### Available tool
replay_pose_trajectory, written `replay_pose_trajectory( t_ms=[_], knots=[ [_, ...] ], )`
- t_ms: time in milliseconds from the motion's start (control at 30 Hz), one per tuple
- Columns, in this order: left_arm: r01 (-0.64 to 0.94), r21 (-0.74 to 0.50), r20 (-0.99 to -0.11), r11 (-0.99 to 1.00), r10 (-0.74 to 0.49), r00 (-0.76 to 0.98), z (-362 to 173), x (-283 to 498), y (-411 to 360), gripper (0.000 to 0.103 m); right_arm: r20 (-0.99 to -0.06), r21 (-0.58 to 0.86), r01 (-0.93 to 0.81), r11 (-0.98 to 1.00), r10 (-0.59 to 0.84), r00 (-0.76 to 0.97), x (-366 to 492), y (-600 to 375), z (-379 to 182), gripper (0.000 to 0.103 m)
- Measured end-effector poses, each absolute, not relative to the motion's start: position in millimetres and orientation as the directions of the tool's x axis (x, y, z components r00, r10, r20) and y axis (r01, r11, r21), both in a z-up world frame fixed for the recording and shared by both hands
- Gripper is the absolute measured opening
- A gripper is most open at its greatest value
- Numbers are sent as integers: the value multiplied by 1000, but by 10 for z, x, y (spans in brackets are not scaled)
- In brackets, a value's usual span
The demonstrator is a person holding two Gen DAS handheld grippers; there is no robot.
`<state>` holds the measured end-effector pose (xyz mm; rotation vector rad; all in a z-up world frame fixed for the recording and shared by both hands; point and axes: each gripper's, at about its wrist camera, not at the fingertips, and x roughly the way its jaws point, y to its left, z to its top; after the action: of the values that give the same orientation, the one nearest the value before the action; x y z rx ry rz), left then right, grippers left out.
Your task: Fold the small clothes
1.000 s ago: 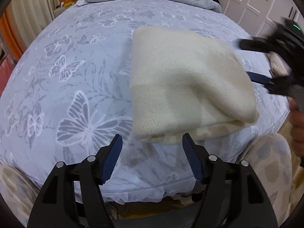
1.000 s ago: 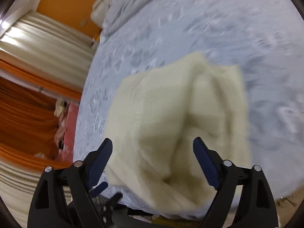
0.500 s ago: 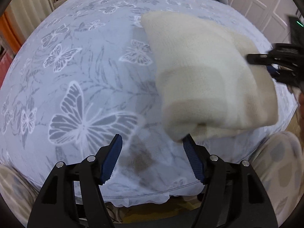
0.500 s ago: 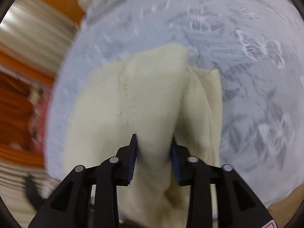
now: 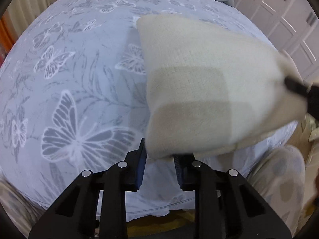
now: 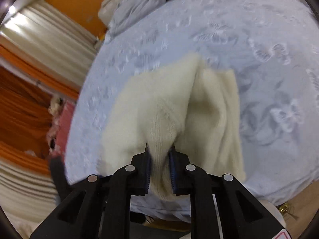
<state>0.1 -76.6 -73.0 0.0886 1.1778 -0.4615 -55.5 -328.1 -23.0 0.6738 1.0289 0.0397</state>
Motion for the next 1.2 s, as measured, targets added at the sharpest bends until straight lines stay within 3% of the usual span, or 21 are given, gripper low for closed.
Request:
replay_pose_trajectory(
  t_ms=[33, 100, 167, 200, 233, 300, 400, 533, 633, 667, 700, 800, 833, 933, 1000, 1067, 1200],
  knots=[
    [392, -176, -905, 903, -305, 296, -754, -1, -757, 25, -852, 446, 340, 828, 278, 443, -503, -3332, -515, 14],
    [384, -182, -914, 905, -300, 274, -831, -4, -769, 26, -893, 413, 356, 838, 295, 341, -463, -3320, -883, 15],
    [381, -163, -923, 910, -277, 268, -876, -24, -787, 27, -885, 426, 355, 832, 302, 355, -463, -3304, -752, 17],
    [378, -162, -922, 912, -276, 270, -855, -31, -778, 27, -887, 412, 348, 842, 282, 366, -459, -3262, -647, 22],
    [376, -167, -919, 912, -282, 277, -811, -38, -760, 28, -891, 381, 351, 855, 237, 388, -467, -3219, -501, 33],
    [378, -192, -900, 906, -316, 300, -671, -77, -694, 32, -889, 312, 352, 883, 140, 436, -517, -3138, -220, 37],
    [382, -153, -890, 911, -295, 347, -506, -147, -555, 45, -840, 297, 294, 908, 102, 533, -529, -3012, 158, 37],
    [335, -85, -897, 938, -219, 385, -531, -133, -351, 44, -763, 394, 125, 910, 249, 597, -238, -2573, 478, 36],
    [288, -107, -903, 952, -214, 372, -540, -84, -195, 44, -820, 407, 98, 908, 316, 477, 155, -2164, -41, 35],
    [277, -115, -899, 954, -218, 379, -500, -75, -140, 44, -881, 361, 106, 927, 302, 365, 292, -1996, -455, 35],
    [276, -114, -896, 955, -218, 387, -466, -85, -124, 44, -884, 379, 84, 922, 333, 328, 313, -1889, -742, 35],
    [291, -98, -884, 952, -218, 414, -311, -125, -86, 45, -882, 374, 65, 925, 334, 333, 311, -1834, -542, 33],
    [295, -97, -878, 951, -221, 424, -269, -115, -63, 46, -876, 366, 68, 928, 319, 363, 308, -1849, -326, 28],
    [264, -132, -867, 956, -240, 436, -169, -129, 50, 53, -842, 360, 38, 932, 307, 444, 201, -1914, -7, 24],
    [257, -153, -868, 954, -254, 427, -167, -116, 53, 53, -864, 342, 54, 938, 291, 411, 229, -1944, -185, 24],
    [269, -144, -871, 952, -251, 422, -170, -111, 1, 53, -905, 331, 76, 941, 293, 309, 252, -1910, -734, 24],
    [308, -139, -865, 941, -267, 425, -88, -145, -88, 57, -827, 446, 151, 882, 343, 446, 18, -2264, -344, 29]
  ],
)
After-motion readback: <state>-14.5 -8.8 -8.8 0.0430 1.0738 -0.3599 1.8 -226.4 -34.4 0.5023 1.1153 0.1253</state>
